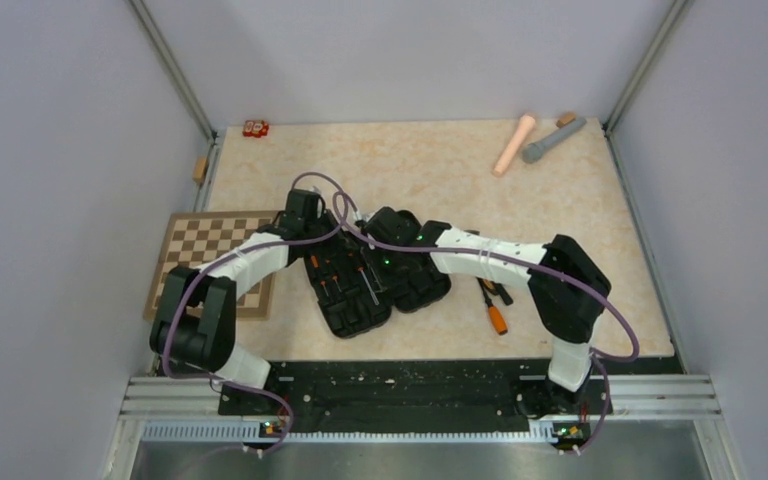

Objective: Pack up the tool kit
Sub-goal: Place the screwdriver in the toolbox.

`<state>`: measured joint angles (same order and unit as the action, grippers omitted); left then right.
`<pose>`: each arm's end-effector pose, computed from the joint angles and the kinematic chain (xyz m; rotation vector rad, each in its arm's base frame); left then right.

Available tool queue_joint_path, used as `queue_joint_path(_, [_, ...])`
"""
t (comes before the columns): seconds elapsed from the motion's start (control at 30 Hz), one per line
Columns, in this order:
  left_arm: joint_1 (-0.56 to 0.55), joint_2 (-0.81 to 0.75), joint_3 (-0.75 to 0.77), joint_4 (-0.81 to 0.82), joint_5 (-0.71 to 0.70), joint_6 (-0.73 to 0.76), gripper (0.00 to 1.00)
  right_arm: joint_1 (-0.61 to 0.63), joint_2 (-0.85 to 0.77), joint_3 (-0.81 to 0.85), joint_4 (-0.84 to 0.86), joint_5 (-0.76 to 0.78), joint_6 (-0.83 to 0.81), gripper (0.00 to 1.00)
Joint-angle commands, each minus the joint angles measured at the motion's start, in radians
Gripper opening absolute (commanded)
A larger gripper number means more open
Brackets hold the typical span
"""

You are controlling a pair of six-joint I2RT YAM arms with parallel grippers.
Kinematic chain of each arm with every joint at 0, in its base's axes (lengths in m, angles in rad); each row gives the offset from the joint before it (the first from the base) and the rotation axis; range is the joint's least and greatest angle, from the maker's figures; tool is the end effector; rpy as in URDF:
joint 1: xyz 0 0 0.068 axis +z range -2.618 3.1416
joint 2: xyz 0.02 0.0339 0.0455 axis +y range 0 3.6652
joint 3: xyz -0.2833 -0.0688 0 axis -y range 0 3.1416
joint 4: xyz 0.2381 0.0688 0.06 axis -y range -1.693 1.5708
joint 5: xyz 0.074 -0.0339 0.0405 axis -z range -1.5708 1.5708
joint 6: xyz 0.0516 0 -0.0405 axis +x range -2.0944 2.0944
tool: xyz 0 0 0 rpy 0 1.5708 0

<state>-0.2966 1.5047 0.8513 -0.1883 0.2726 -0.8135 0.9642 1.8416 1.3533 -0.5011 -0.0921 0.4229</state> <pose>0.2917 -0.1037 0.2068 -0.5211 2.4917 -0.8075 0.2259 0.3339 0.2230 -0.7540 2.5791 0.6091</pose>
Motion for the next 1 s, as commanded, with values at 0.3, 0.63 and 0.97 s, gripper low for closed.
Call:
queue_joint_path(0.3, [-0.009, 0.067, 0.028, 0.052, 0.007, 0.002, 0.19, 0.029, 0.024, -0.010, 0.037, -0.014, 0.015, 0.17])
queue_joint_path(0.63, [-0.011, 0.067, 0.001, 0.065, 0.004, -0.006, 0.18, 0.035, 0.080, -0.002, 0.027, -0.015, 0.018, 0.16])
queue_joint_path(0.97, [-0.013, 0.087, -0.016, 0.076, -0.001, -0.012, 0.18, 0.038, 0.137, -0.003, -0.014, 0.022, 0.016, 0.00])
